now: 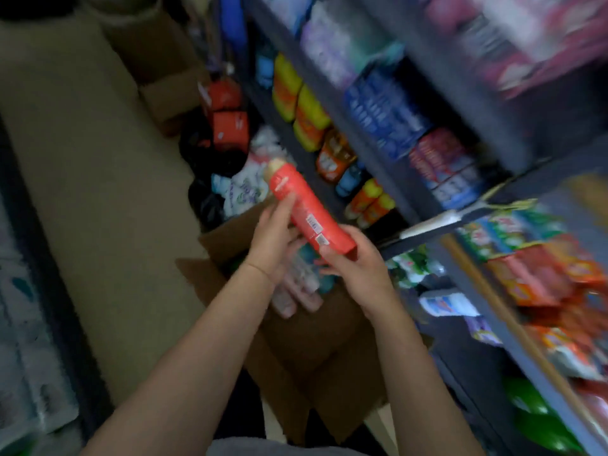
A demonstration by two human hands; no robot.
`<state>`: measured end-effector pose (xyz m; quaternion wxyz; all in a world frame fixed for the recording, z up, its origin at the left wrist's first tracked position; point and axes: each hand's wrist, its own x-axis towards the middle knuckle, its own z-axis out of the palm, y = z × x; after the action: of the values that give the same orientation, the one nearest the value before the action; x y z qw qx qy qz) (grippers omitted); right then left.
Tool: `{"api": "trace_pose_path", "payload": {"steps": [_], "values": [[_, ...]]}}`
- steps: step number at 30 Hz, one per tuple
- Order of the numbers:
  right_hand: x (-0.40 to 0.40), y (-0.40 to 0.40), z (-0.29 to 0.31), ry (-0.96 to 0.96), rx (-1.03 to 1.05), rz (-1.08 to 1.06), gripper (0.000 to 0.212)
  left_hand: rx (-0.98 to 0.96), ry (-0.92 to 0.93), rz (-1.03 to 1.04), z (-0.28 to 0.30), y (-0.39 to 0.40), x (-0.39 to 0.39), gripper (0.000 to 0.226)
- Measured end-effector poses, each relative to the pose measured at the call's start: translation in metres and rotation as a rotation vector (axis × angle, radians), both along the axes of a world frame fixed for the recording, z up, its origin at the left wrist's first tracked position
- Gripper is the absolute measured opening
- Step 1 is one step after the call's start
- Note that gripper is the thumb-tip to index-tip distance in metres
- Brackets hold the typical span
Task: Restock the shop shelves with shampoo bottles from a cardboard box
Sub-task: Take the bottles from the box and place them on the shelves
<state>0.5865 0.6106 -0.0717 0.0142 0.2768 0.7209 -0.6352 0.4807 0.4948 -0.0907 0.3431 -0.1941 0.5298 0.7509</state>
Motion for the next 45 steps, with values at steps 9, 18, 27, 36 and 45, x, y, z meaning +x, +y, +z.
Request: {"api": "trace_pose_path", "payload": {"steps": [9,18,27,36,45], "values": [[0.092,0.095,0.251,0.468,0.283,-0.09,0.032,0.585,0.485,-0.292,0.293,0.14,0.063,0.037],[0.195,0.177,0.376,0.624,0.578,-0.308,0.036,0.519,1.089,-0.714,0.424,0.236,0.164,0.072],[0.208,0.244,0.426,0.603,0.82,-0.661,0.026,-0.153,1.802,-0.614,0.403,0.315,0.13,0.043],[0.17,0.302,0.438,0.254,0.922,-0.638,0.04,-0.141,1.853,-0.549,0.39,0.335,0.11,0.015],[0.139,0.323,0.44,0.142,0.972,-0.77,0.043,-0.096,1.85,-0.542,0.384,0.341,0.107,0.013]]}}
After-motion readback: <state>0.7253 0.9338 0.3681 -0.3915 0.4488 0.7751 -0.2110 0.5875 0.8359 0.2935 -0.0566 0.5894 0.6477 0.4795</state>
